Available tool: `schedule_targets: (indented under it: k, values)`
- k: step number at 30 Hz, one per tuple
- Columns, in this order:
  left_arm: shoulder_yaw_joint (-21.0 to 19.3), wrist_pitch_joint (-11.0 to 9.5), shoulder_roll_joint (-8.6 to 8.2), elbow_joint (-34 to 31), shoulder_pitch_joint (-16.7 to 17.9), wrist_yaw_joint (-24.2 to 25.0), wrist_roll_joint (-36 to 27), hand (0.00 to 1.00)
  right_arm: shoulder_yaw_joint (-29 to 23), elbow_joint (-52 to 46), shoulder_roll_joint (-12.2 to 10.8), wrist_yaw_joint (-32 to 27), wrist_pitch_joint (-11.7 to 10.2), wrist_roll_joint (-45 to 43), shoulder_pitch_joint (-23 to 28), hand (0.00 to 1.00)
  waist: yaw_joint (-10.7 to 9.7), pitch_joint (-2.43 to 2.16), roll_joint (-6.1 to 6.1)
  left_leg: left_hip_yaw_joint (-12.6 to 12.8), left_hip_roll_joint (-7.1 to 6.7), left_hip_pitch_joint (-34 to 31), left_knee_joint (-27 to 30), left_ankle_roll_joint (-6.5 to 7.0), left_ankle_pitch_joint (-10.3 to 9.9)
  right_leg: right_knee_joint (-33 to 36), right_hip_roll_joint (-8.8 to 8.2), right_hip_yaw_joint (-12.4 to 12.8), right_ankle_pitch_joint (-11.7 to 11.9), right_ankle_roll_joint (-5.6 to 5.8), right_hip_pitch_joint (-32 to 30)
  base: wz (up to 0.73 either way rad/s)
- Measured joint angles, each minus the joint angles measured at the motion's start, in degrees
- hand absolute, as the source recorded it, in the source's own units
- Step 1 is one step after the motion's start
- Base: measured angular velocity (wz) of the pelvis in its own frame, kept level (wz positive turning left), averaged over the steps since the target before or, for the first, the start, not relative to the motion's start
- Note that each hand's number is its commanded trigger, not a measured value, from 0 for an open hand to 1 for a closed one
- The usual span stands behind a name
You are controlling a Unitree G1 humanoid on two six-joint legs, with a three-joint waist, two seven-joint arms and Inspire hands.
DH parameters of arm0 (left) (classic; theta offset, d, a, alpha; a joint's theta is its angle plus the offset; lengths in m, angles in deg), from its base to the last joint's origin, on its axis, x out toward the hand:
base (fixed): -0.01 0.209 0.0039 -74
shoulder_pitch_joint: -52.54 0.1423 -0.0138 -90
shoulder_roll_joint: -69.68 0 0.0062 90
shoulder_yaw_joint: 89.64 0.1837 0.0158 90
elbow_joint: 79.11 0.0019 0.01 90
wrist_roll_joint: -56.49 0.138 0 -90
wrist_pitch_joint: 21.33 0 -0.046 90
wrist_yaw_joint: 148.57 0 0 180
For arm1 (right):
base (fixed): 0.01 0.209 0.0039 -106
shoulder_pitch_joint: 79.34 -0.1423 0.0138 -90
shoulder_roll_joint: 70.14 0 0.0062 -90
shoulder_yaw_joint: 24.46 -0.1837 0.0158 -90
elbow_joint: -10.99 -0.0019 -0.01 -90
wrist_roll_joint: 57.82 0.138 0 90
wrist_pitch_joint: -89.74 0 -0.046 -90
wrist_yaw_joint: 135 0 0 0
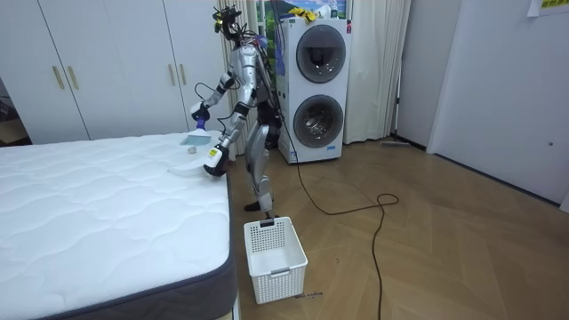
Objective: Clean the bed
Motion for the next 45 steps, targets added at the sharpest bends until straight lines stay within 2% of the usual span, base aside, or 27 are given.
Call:
schedule_targets:
  k: [3, 7, 9, 15, 23, 26, 29, 34, 39, 41, 43, 45]
  values:
    - [1.07, -0.32, 1.16, -0.23, -0.16, 0.03, 0.03, 1.00, 2.37, -1.12, 0.00, -0.14, 0.06, -5.10, -1.28, 1.00, -0.08, 0.22, -0.38, 0.03, 0.05, 0.01, -0.01, -0.02, 0.01, -0.04, 0.05, -0.05, 0.05, -0.08, 0.02, -0.02]
    - [1.50, -0.20, 1.25, -0.50, -0.36, 0.09, 0.04, 1.00, 3.87, -2.31, 0.00, -0.54, 1.27, -9.05, -1.74, 1.00, 0.34, 0.49, -0.89, 0.09, 0.00, 0.04, 0.01, -0.01, 0.02, -0.09, -0.09, -0.25, 0.04, -0.07, 0.08, 0.00]
    - [1.66, -0.01, 1.24, -0.50, -0.44, 0.50, 0.01, 1.00, 5.10, -3.91, 0.00, -0.54, 2.07, -10.63, -1.72, 1.00, 0.76, 0.71, -1.31, 0.15, 0.06, 0.04, 0.22, -0.01, 0.02, -0.18, -0.31, -1.11, 0.05, -0.09, 0.21, -0.05]
    - [1.99, -0.17, 1.29, -0.63, -0.97, 0.99, 0.07, 1.00, 8.53, -8.38, 0.28, 0.73, 3.35, -14.03, -2.01, 1.00, 1.46, 0.66, -1.96, 0.39, 0.26, 0.42, -0.96, -0.03, 0.06, -2.30, 0.33, -1.14, 0.95, -0.01, 0.91, -0.03]
    - [2.66, -0.11, 1.76, -3.25, -0.80, 2.17, 0.71, 1.00, 9.03, -9.88, -0.24, 3.49, 3.20, -15.34, -3.35, 1.00, 1.48, 0.61, -2.06, 0.66, 0.57, 0.77, -1.40, -0.34, 0.26, -3.18, 0.68, -1.71, 1.36, -0.29, 1.12, -0.03]
    - [3.44, -0.17, 1.93, -3.42, -0.81, 3.12, 0.69, 1.00, 9.03, -9.90, -1.54, 3.63, 3.53, -15.12, -2.94, 1.00, 0.93, 0.60, -1.92, 0.45, 0.86, 1.56, -1.46, -0.56, 0.21, -4.10, 0.72, -3.31, 1.58, -0.65, 2.37, 0.00]
    - [3.43, -0.10, 1.93, -3.94, -0.82, 4.47, 0.73, 1.00, 9.01, -10.60, -1.65, 3.80, 3.69, -15.13, -2.96, 1.00, 0.89, 0.58, -1.84, 0.45, 1.14, 1.61, -1.53, -0.68, 0.09, -4.21, 0.60, -4.76, 1.77, -0.96, 2.63, -0.01]
    - [3.88, 0.37, 1.90, -4.93, -0.74, 5.08, 2.97, 1.00, 9.02, -11.77, -1.82, 3.95, 3.70, -15.07, -2.96, 1.00, 1.17, 0.48, -1.42, 0.47, 1.50, 1.76, -1.55, -0.79, 0.13, -4.57, 0.78, -5.48, 2.11, -1.49, 2.98, 0.00]
    - [5.46, 0.99, 1.83, -5.72, -0.36, 6.16, 4.62, 1.00, 8.98, -12.90, -3.07, 3.90, 3.66, -15.23, -2.96, 1.00, 0.54, -0.06, 0.12, 0.34, 1.44, 2.21, -1.70, -0.98, 0.29, -4.83, 0.82, -5.62, 2.25, -1.67, 3.51, -0.03]
    - [5.43, 1.42, 1.84, -6.15, 0.40, 6.14, 5.45, 1.00, 8.92, -13.71, -3.73, 3.63, 3.18, -15.15, -2.96, 1.00, -0.27, -0.47, 0.81, 0.27, 1.39, 2.31, -1.63, -1.00, 0.31, -4.78, 0.80, -5.57, 2.25, -1.67, 3.67, 0.00]
    - [5.39, 1.63, 1.85, -6.39, 0.87, 5.97, 6.53, 1.00, 8.89, -14.73, -4.12, 2.91, 2.46, -14.54, -2.96, 1.00, -0.77, -0.60, 1.05, 0.31, 1.33, 2.40, -1.58, -1.01, 0.33, -4.66, 0.76, -5.43, 2.25, -1.68, 3.68, 0.00]
    - [5.40, 1.85, 1.86, -6.60, 0.87, 5.83, 6.91, 1.00, 8.47, -15.33, -5.58, 2.31, 2.05, -12.38, -2.96, 1.00, -1.09, -0.60, 1.09, 0.31, 1.38, 2.36, -1.36, -1.00, 0.40, -4.53, 0.72, -5.49, 2.24, -1.70, 3.72, 0.00]
